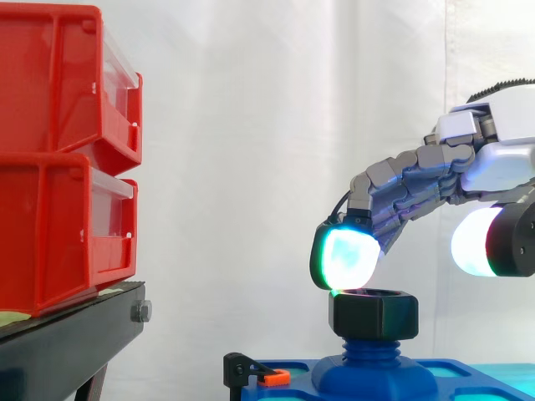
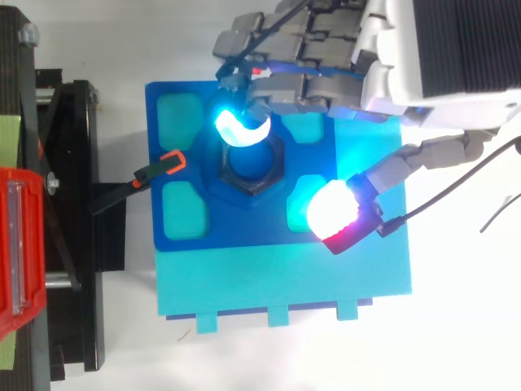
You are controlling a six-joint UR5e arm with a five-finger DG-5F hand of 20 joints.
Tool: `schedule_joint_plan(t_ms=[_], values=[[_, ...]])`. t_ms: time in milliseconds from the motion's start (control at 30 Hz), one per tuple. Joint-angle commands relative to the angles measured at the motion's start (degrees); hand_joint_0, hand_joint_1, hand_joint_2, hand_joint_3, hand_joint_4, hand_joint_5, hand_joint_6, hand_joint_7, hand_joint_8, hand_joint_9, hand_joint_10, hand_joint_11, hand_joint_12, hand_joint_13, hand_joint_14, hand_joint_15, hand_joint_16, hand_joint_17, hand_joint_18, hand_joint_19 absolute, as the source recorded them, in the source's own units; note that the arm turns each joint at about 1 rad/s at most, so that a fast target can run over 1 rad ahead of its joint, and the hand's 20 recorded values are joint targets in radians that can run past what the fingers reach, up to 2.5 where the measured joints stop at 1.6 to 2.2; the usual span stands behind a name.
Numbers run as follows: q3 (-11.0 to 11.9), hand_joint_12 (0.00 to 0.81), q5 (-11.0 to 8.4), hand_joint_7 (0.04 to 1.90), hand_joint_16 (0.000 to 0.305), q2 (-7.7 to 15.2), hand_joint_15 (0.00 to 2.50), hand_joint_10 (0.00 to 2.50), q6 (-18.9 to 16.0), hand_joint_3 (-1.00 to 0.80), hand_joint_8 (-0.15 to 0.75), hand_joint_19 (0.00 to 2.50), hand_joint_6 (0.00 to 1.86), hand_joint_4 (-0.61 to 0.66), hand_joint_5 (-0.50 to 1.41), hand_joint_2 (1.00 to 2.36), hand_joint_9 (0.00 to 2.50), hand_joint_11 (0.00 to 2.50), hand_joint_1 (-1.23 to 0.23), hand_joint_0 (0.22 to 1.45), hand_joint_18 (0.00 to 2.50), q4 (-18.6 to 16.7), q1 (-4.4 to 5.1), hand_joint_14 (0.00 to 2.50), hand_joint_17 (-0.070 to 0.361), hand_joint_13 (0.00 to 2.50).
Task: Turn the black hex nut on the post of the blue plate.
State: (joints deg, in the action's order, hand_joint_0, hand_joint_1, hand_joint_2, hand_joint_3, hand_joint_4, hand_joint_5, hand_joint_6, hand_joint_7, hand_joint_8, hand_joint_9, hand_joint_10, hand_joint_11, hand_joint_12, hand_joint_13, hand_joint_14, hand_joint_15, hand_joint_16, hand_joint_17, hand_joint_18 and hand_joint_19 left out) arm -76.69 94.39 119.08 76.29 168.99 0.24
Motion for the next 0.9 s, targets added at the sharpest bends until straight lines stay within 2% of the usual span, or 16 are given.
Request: schedule_joint_plan(t_ms=[0, 567, 867], values=[[-0.04, 0.359, -0.09, 1.00, 0.060, -0.08, 0.17, 0.00, 0.09, -0.50, 0.266, 0.56, 0.50, 0.23, -0.20, 1.00, 0.29, 0.09, -0.51, 0.45, 0.36, 1.08, 0.20, 0.01, 0.134, 0.38], [-0.04, 0.358, -0.44, 0.99, 0.060, -0.60, 0.17, 0.00, 0.18, -0.50, 0.266, 0.56, 0.50, 0.23, -0.20, 1.00, 0.28, 0.09, -0.51, 0.45, 0.36, 1.79, 0.64, 0.01, 0.134, 0.38], [-0.04, 0.360, -0.44, 0.99, 0.059, -0.52, 0.18, 0.00, 0.27, -0.50, 0.267, 0.56, 0.50, 0.24, -0.20, 1.00, 0.28, 0.09, -0.51, 0.45, 0.36, 3.02, 0.55, 0.01, 0.134, 0.38]])
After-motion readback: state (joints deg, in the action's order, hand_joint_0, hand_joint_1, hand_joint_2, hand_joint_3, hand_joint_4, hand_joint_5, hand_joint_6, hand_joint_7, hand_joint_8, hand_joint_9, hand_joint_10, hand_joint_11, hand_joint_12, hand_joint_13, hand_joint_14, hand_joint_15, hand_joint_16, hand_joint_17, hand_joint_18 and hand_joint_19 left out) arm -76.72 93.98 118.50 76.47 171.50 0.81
